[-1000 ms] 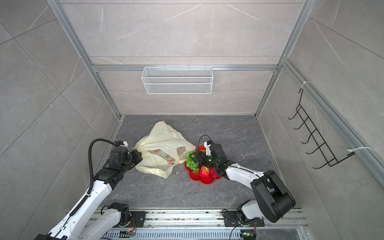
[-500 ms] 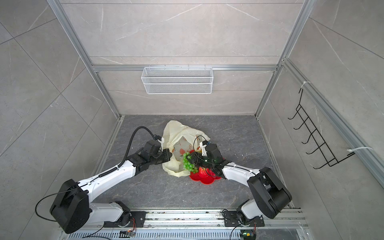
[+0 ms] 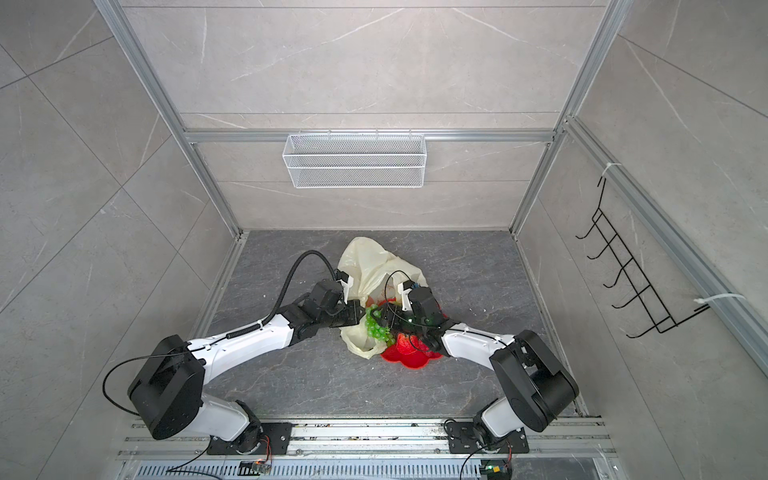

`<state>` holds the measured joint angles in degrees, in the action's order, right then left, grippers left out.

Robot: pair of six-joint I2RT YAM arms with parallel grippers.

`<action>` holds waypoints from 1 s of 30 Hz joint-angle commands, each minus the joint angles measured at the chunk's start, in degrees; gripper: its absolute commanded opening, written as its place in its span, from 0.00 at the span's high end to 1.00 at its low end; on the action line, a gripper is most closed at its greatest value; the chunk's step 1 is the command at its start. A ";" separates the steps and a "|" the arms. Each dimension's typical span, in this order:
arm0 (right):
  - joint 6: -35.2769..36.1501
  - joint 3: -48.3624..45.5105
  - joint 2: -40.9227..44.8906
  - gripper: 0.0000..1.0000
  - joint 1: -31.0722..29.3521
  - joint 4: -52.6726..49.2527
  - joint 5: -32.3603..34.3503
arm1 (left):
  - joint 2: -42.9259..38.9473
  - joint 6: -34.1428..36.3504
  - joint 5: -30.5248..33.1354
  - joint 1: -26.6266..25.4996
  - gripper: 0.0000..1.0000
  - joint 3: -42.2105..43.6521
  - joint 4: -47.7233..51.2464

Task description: Take the fake fruits out of the plastic bag

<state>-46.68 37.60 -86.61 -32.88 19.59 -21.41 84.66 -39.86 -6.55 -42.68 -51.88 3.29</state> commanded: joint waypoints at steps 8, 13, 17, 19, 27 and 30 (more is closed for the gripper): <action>0.46 0.63 0.03 0.08 -0.45 -0.40 -0.55 | 4.33 1.63 -1.20 -2.03 0.95 -4.29 -1.08; -0.42 0.02 0.30 0.07 -0.43 0.88 -0.83 | 5.19 1.65 -0.78 -2.24 0.95 -4.41 -0.28; -0.78 -0.21 0.46 0.08 -0.43 0.96 -0.07 | 4.51 1.82 -0.03 -2.33 0.95 -4.28 0.46; -0.46 -0.12 1.03 0.08 -0.43 0.32 0.43 | 3.91 1.80 0.60 -2.33 0.95 -4.00 0.69; 6.69 5.51 6.69 0.16 -1.77 -19.56 7.92 | 1.43 0.43 3.18 -2.37 0.95 -2.53 0.59; 9.05 8.12 7.54 0.16 -4.51 -27.79 12.34 | 1.32 0.14 3.51 -2.39 0.95 -2.22 0.29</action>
<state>-41.82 42.83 -80.84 -35.24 2.61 -14.44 88.05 -39.66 -4.45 -44.75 -54.30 4.43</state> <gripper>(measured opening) 0.842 0.054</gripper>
